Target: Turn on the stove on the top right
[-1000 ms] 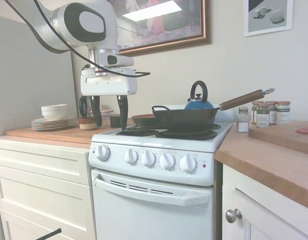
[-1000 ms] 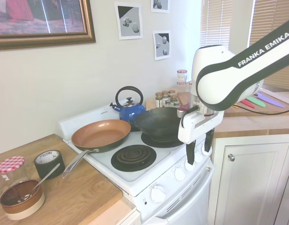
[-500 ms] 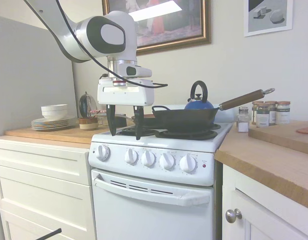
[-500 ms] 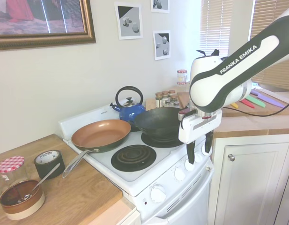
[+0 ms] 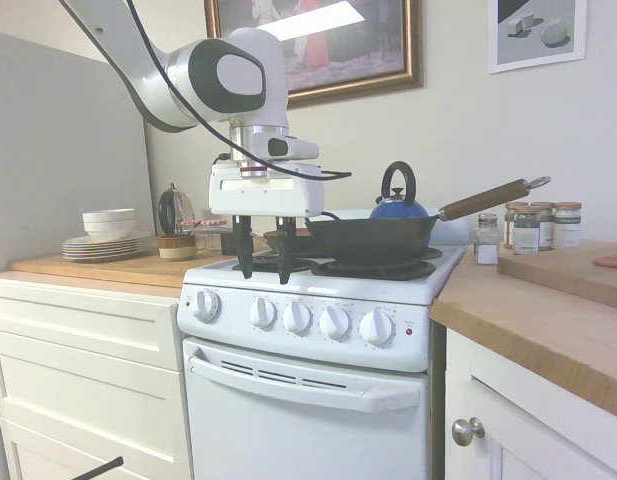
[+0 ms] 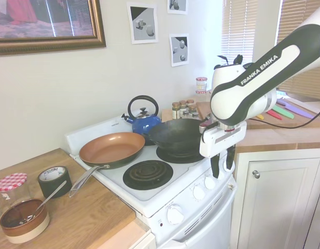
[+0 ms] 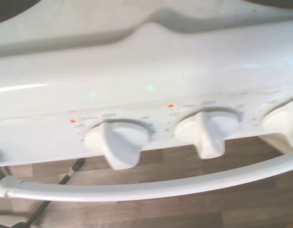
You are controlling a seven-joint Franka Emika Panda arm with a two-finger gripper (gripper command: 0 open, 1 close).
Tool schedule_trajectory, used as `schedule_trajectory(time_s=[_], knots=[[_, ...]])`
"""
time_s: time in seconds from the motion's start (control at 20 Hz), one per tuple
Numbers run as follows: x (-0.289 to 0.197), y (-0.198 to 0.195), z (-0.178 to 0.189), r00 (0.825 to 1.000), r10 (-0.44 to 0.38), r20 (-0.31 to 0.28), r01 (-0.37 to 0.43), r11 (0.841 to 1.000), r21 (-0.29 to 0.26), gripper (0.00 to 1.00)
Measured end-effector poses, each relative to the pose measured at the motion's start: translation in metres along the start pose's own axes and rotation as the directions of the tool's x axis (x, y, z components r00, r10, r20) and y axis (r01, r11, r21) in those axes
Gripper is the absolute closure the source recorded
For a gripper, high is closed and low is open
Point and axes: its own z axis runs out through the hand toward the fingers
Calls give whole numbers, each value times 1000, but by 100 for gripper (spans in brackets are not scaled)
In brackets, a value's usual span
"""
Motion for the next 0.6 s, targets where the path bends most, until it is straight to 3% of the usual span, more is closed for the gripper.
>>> schedule_trajectory(time_s=[0.6], knots=[[17, -3, -3, 1000, 10, -16, -10, 1000, -2, 100]])
